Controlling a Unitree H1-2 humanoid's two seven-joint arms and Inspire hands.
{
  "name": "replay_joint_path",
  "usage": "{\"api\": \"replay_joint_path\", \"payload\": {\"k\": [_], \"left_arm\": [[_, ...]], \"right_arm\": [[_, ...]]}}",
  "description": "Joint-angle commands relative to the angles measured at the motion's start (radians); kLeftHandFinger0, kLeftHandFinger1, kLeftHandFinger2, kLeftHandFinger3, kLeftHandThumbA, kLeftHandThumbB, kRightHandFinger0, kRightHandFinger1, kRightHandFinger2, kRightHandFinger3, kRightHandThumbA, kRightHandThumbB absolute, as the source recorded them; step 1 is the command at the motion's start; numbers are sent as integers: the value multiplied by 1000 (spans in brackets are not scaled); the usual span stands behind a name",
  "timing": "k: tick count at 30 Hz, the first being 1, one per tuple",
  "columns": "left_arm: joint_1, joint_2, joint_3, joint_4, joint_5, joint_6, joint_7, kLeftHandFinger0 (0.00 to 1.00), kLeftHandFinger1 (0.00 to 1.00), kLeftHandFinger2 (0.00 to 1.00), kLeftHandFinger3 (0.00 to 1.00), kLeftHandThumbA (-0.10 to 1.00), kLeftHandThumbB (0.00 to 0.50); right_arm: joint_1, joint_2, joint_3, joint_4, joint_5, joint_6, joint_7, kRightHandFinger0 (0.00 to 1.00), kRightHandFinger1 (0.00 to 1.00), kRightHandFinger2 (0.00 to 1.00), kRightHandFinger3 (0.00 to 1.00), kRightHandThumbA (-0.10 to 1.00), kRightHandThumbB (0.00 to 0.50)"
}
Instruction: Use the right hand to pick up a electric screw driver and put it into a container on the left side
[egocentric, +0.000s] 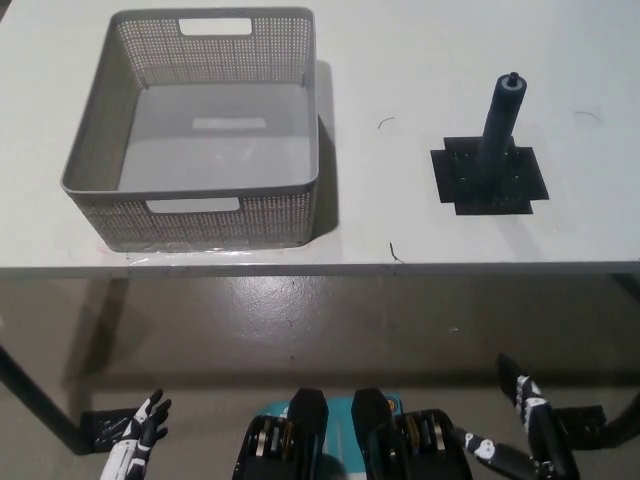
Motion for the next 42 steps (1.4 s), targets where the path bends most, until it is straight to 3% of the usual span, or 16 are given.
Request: {"api": "replay_joint_path", "payload": {"k": [1, 3, 6, 10, 13, 17, 18, 25, 28, 31, 34, 35, 39, 42], "left_arm": [[10, 23, -1, -32, -7, -66, -19, 1000, 1000, 1000, 1000, 1000, 190], [15, 23, 0, -35, -9, -75, -20, 1000, 1000, 1000, 1000, 1000, 187], [17, 23, -1, -41, -15, -80, -27, 1000, 1000, 1000, 1000, 1000, 201], [12, 20, 0, -39, -12, -83, -26, 1000, 1000, 1000, 1000, 1000, 199], [9, 20, 5, -38, -15, -83, -24, 1000, 1000, 1000, 1000, 1000, 200], [11, 16, 7, -35, -17, -83, -23, 1000, 1000, 1000, 1000, 1000, 186], [12, 16, 6, -36, -15, -83, -22, 1000, 1000, 1000, 1000, 1000, 181], [6, 14, 6, -30, -14, -83, -22, 1000, 1000, 1000, 1000, 1000, 186], [6, 15, 7, -28, -15, -83, -23, 1000, 1000, 1000, 1000, 1000, 188], [5, 15, 5, -27, -20, -83, -29, 1000, 1000, 1000, 1000, 1000, 182], [6, 15, 5, -25, -17, -83, -29, 1000, 1000, 1000, 1000, 1000, 187], [3, 16, 5, -23, -10, -83, -26, 1000, 1000, 1000, 1000, 1000, 183], [-1, 20, 5, -20, -17, -83, -32, 1000, 1000, 1000, 1000, 1000, 182], [4, 16, 4, -21, -15, -83, -30, 1000, 1000, 1000, 1000, 1000, 187]], "right_arm": [[44, 19, -35, -170, 20, -77, -39, 1000, 1000, 1000, 1000, 1000, 349], [62, 23, -40, -238, 10, -77, -46, 1000, 1000, 1000, 1000, 1000, 363], [80, 22, -47, -370, -7, -77, -53, 1000, 1000, 1000, 1000, 1000, 320], [71, 33, -65, -505, 7, -77, -57, 1000, 1000, 1000, 1000, 1000, 341], [35, 33, -66, -565, 40, -77, -42, 1000, 1000, 1000, 1000, 1000, 317], [-68, 36, -97, -608, 35, -2, -59, 1000, 1000, 1000, 1000, 1000, 310], [-118, 35, -113, -592, 40, 9, -71, 1000, 1000, 1000, 1000, 1000, 296], [-294, 3, -173, -508, 65, 173, -67, 1000, 1000, 1000, 1000, 1000, 332], [-388, -25, -197, -395, 109, 221, -51, 1000, 1000, 1000, 1000, 1000, 367], [-473, -51, -215, -267, 133, 238, -36, 1000, 1000, 1000, 1000, 1000, 326], [-537, -54, -245, -181, 235, 298, -4, 1000, 1000, 1000, 1000, 1000, 320], [-569, -58, -252, -142, 255, 320, 8, 1000, 1000, 1000, 1000, 1000, 271], [-639, -71, -261, -25, 260, 328, 24, 1000, 1000, 1000, 1000, 1000, 270], [-683, -79, -274, 80, 279, 331, 33, 1000, 1000, 1000, 1000, 1000, 335]]}}
